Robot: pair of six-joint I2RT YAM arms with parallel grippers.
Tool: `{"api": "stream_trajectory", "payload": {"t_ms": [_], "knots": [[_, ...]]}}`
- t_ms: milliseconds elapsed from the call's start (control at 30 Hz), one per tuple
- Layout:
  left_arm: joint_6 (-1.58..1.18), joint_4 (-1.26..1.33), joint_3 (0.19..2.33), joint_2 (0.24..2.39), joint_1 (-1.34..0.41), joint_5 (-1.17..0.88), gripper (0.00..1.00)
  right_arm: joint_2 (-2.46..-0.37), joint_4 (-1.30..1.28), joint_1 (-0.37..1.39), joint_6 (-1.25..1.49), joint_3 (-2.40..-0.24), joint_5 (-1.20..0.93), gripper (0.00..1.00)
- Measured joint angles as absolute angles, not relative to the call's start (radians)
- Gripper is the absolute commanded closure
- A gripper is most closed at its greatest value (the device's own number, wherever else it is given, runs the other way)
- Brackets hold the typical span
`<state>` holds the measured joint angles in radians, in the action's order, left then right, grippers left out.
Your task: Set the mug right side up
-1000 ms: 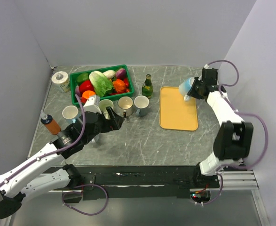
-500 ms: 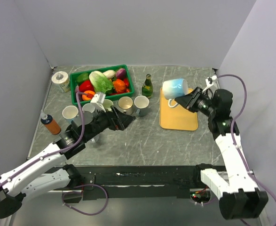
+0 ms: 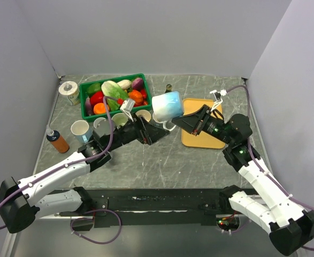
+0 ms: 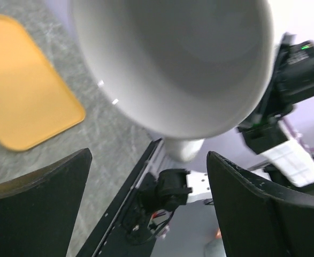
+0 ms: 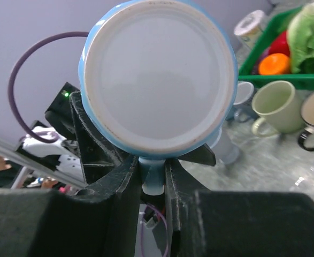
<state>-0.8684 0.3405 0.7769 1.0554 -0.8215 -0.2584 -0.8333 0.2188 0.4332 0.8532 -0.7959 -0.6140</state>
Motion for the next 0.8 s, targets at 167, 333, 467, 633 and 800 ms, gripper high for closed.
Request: {"api": "stream_trajectory", "payload": {"t_ms": [167, 333, 467, 633, 800], "knots": [[-0.934, 0.45, 0.773, 1.053, -0.822, -0.273, 0.19, -0.876, 0.344, 0.477, 0.908, -0.772, -0.607, 1.0], [-0.986, 0.54, 0.745, 1.033, -0.822, -0.265, 0.35, -0.9, 0.41, 0.52, 0.941, -0.76, -0.579, 1.0], [-0.991, 0.554, 0.743, 1.025, -0.823, -0.252, 0.53, -0.909, 0.453, 0.553, 0.955, -0.759, -0.561, 1.0], [-0.994, 0.559, 0.74, 1.016, -0.824, -0.236, 0.87, -0.911, 0.48, 0.568, 0.96, -0.758, -0.542, 1.0], [-0.993, 0.551, 0.739, 1.0, -0.825, -0.213, 0.99, -0.916, 0.496, 0.572, 0.957, -0.757, -0.531, 1.0]]}}
